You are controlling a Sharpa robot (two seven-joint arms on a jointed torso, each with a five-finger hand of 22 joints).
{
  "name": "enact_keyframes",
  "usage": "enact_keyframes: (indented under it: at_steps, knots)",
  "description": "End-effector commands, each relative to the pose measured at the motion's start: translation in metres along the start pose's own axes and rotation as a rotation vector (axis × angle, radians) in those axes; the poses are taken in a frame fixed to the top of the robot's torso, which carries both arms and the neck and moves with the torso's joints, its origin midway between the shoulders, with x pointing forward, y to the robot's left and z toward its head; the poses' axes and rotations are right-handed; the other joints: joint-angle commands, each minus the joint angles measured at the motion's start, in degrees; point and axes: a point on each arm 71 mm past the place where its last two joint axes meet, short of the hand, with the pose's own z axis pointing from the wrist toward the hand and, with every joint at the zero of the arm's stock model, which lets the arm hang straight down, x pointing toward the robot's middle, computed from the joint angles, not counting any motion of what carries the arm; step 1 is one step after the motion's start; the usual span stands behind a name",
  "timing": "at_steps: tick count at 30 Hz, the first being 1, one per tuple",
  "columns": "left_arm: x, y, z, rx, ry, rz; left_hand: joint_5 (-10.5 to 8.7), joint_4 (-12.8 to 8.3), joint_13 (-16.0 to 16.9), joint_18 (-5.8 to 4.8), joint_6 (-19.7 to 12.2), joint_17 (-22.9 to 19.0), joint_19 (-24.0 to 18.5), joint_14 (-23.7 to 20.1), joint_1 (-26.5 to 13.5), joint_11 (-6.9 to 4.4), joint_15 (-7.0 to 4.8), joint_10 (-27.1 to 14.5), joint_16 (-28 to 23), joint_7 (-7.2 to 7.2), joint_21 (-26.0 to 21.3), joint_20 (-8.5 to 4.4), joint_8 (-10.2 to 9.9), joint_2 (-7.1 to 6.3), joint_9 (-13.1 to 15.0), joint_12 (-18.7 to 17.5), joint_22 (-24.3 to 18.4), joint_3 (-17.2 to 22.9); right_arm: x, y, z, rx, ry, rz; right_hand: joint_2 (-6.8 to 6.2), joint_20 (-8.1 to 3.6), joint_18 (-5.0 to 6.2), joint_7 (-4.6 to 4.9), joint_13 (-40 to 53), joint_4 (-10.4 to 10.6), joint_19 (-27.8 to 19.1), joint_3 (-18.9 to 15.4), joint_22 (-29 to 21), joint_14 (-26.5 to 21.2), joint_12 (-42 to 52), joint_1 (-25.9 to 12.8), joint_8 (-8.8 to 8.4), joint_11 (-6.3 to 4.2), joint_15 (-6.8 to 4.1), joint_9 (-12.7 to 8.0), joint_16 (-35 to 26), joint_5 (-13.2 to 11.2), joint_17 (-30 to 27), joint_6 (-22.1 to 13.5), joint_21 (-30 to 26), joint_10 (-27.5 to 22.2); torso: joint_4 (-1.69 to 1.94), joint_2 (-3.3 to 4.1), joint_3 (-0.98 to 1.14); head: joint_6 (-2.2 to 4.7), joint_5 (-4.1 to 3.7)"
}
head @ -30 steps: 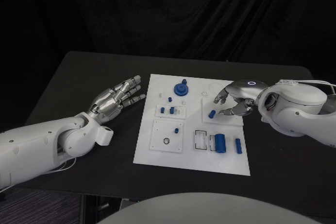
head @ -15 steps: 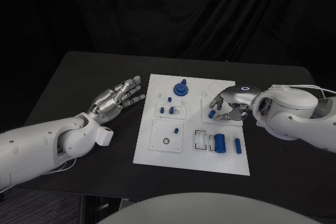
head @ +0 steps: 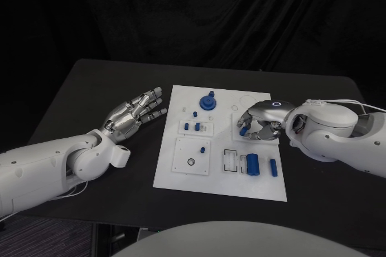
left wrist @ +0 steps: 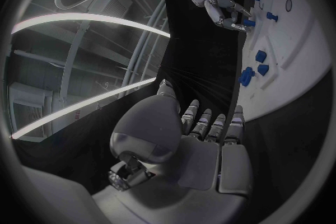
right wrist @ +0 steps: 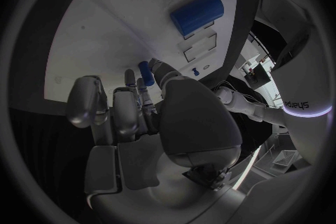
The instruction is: Assemble the parts on the task board
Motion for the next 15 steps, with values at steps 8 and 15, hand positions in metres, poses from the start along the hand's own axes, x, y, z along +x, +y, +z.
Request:
enact_keyframes:
  at_steps: [8,15]
  knots:
    - [0.0013,-0.0031,-0.0001,0.057,0.006,-0.013,0.83,0.56,0.00,0.75,-0.33,0.00,0.00,0.08,0.41,0.55,0.62,-0.04,0.00,-0.63,0.42,0.58,-0.18,0.16,-0.01,0.06,-0.27,-0.08,-0.0028,0.0043,0.0011,-0.042,-0.059,0.007,-0.25,-1.18,-0.61,-0.02,-0.24,-0.29,0.49,3.54,8.82,0.48,-0.60,1.85,4.29,-1.06,-1.49,2.78,0.31,1.37,0.51,8.24,1.51,4.52,0.03,0.00,-0.02,-0.01,0.11]
    - [0.0012,-0.0028,-0.0001,0.057,0.006,-0.013,0.45,0.55,0.00,0.76,-0.34,0.00,0.01,0.08,0.13,0.54,0.64,-0.06,0.01,-0.69,0.44,0.60,-0.18,0.22,0.00,0.05,-0.29,-0.20,-0.0049,0.0060,0.0020,-0.054,-0.087,0.012,0.17,-1.81,-0.76,0.10,-0.24,-1.04,0.84,4.44,9.03,0.94,-0.85,2.81,6.51,-1.90,-2.16,5.28,0.63,1.19,0.96,11.34,2.37,6.98,0.07,0.02,-0.04,-0.01,0.10]
